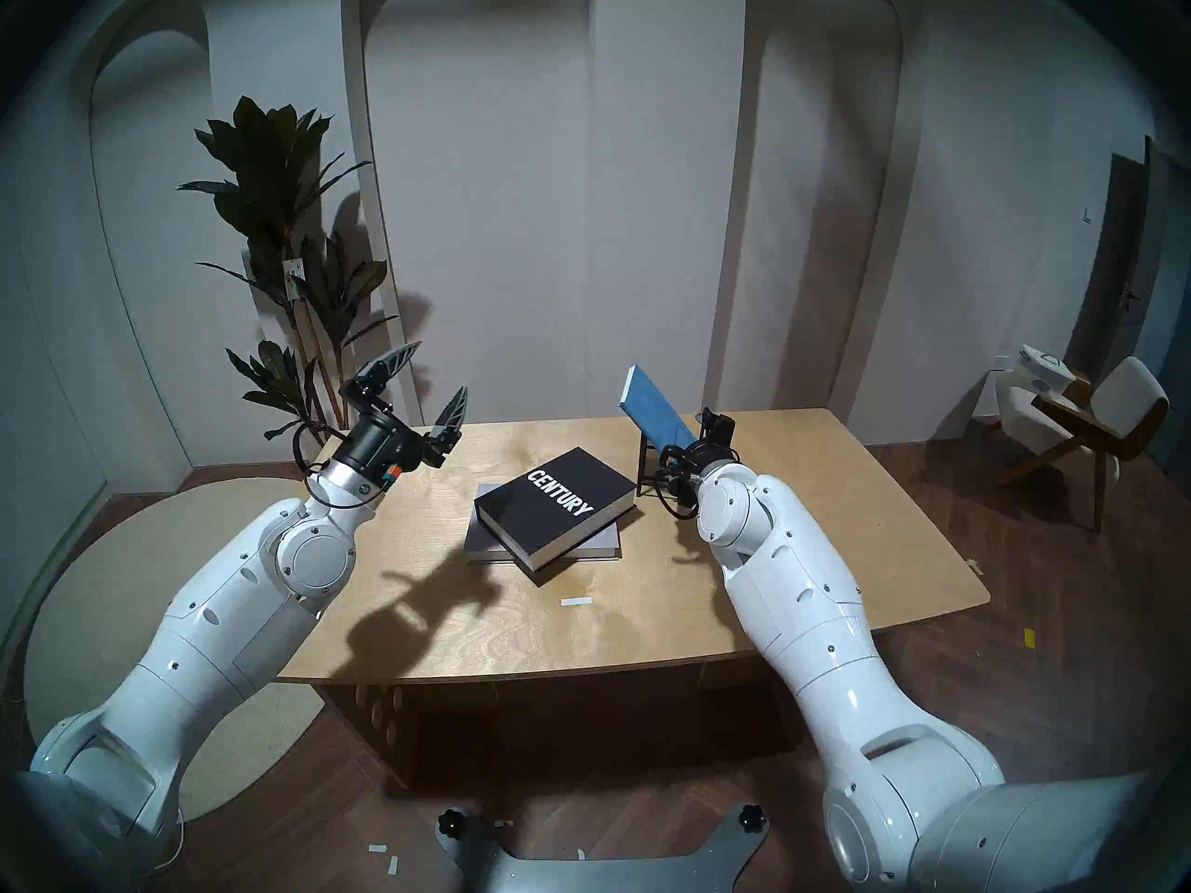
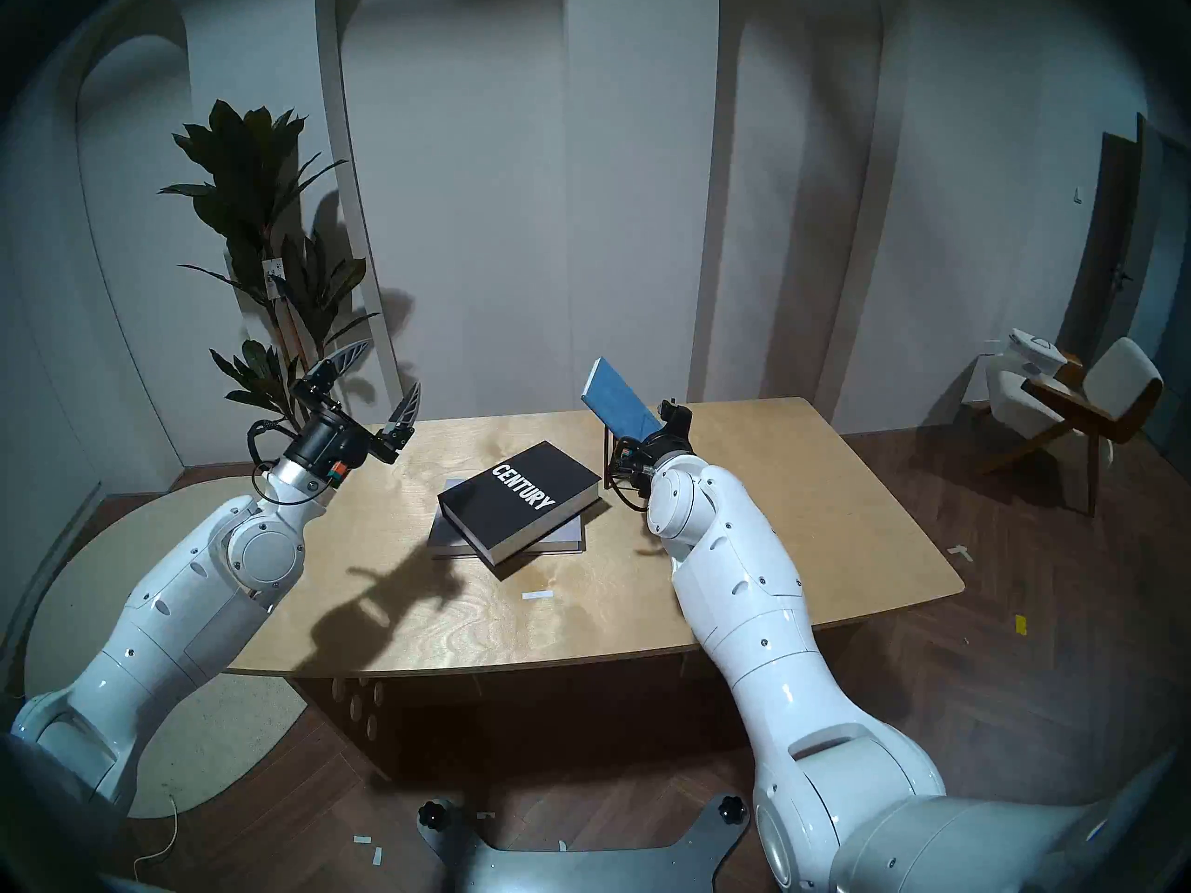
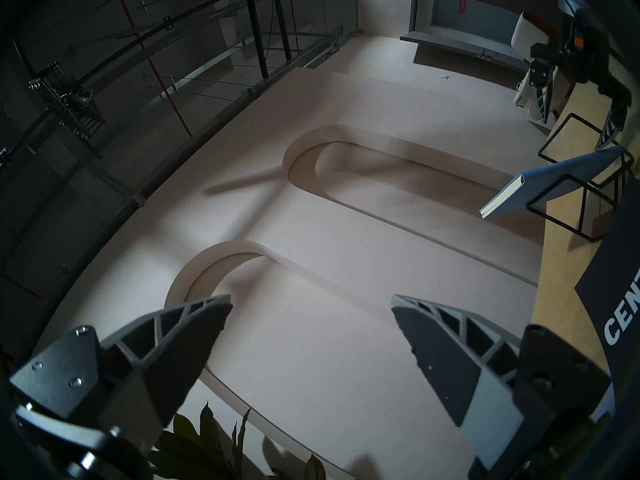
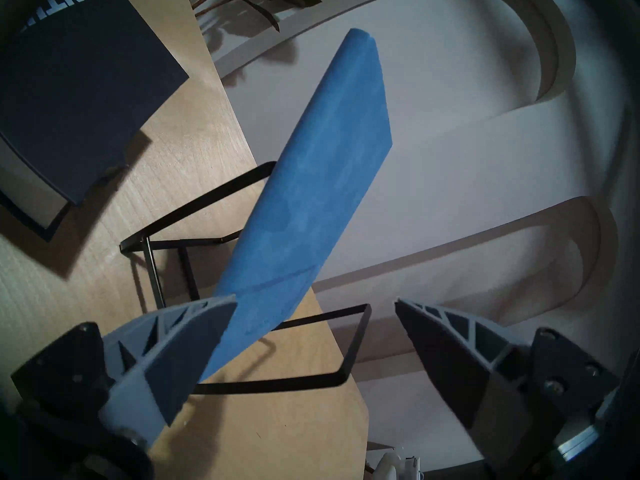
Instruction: Stack the books into one stack
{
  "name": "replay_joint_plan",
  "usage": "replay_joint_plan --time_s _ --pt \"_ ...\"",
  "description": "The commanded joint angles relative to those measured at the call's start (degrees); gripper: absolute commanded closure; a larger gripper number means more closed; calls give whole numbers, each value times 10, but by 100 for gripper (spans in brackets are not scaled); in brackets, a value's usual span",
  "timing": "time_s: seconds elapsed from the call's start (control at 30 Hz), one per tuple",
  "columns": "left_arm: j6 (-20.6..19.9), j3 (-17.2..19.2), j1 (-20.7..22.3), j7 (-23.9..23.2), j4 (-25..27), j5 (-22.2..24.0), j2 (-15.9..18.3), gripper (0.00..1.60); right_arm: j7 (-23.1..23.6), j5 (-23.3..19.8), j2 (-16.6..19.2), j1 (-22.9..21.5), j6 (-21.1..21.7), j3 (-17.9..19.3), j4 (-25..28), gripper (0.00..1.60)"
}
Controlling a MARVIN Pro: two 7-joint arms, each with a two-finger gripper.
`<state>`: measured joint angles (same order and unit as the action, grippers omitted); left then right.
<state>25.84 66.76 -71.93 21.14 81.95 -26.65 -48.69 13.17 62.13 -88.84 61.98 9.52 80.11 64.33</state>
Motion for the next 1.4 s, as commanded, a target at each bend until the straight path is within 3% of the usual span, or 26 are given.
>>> replay_joint_plan --time_s 0.0,0.1,0.13,0.43,0.7,1.0,1.2,1.37 --pt "-15 12 -3 -6 27 15 7 0 -29 -5 -25 -66 -18 3 -56 0" --pt "-21 13 -6 -11 33 20 9 0 -60 -1 -40 -73 -9 1 -80 0" --pt "-22 13 -6 -11 33 20 9 0 -81 3 -56 -65 16 9 -72 0" --pt "-31 14 -8 -20 39 28 12 0 -148 -6 -109 -18 39 1 -29 0" --pt "-42 14 -13 -22 49 35 16 0 -187 -19 -115 -3 70 12 -6 0" --pt "-46 12 -13 -21 51 38 19 0 -146 -45 -111 13 86 27 38 0" --pt "-47 10 -12 -21 52 40 20 0 -74 -84 -109 26 76 39 70 0" --pt "-48 9 -12 -20 52 40 21 0 -25 -86 -101 30 93 40 84 0"
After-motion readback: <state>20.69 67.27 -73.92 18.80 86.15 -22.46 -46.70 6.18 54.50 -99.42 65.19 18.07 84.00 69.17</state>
